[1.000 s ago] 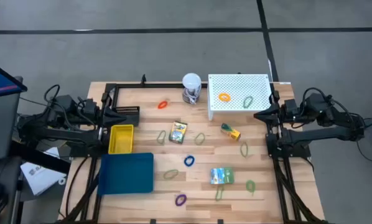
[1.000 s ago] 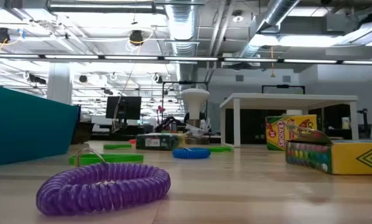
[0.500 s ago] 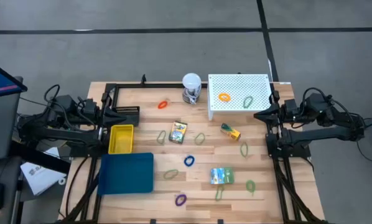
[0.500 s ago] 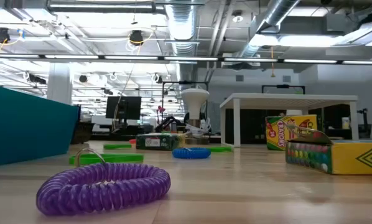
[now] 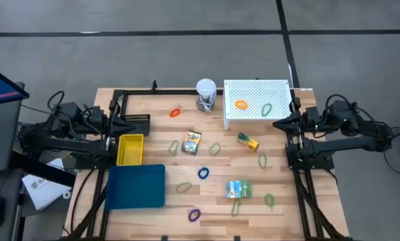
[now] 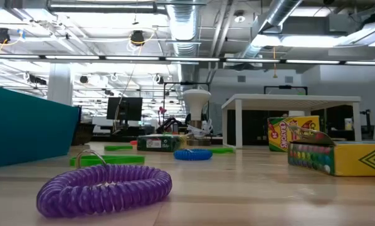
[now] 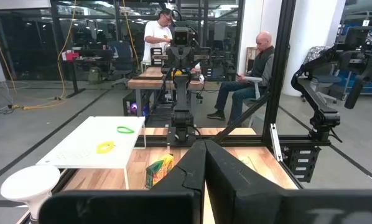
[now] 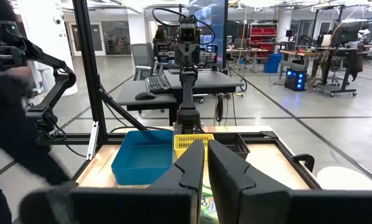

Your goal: Pick & Place Office Desk Supplies

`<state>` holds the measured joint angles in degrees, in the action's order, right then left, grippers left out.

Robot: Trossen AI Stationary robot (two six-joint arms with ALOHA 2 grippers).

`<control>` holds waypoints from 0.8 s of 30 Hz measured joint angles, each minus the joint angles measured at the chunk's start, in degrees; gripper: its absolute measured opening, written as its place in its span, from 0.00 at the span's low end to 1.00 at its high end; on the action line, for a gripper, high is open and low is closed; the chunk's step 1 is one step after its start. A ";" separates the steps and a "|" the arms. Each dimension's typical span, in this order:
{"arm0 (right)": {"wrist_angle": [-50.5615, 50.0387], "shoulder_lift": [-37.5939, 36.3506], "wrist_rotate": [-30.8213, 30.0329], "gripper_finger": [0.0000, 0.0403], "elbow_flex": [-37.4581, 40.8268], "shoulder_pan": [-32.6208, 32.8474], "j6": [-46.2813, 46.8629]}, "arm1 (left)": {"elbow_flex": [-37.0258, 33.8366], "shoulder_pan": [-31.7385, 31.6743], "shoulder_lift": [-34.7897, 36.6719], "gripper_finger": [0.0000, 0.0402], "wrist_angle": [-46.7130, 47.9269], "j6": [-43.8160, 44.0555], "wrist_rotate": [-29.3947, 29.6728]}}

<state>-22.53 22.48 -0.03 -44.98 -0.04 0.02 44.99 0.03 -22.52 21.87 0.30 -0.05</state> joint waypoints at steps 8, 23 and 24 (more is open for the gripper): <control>0.01 0.00 -0.01 0.05 0.00 0.00 0.01 | -0.22 0.00 -0.78 0.00 -4.34 0.72 1.63; -0.23 0.00 0.00 0.05 0.01 -0.01 0.01 | -0.74 0.00 -11.86 0.00 -11.36 29.34 1.76; -0.23 0.00 0.00 0.05 0.00 -0.01 0.00 | -0.74 0.00 -12.80 0.00 -11.48 32.07 -0.50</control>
<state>-22.76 22.48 -0.03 -44.98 -0.05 0.02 44.25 0.03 -35.32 10.39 32.37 -0.56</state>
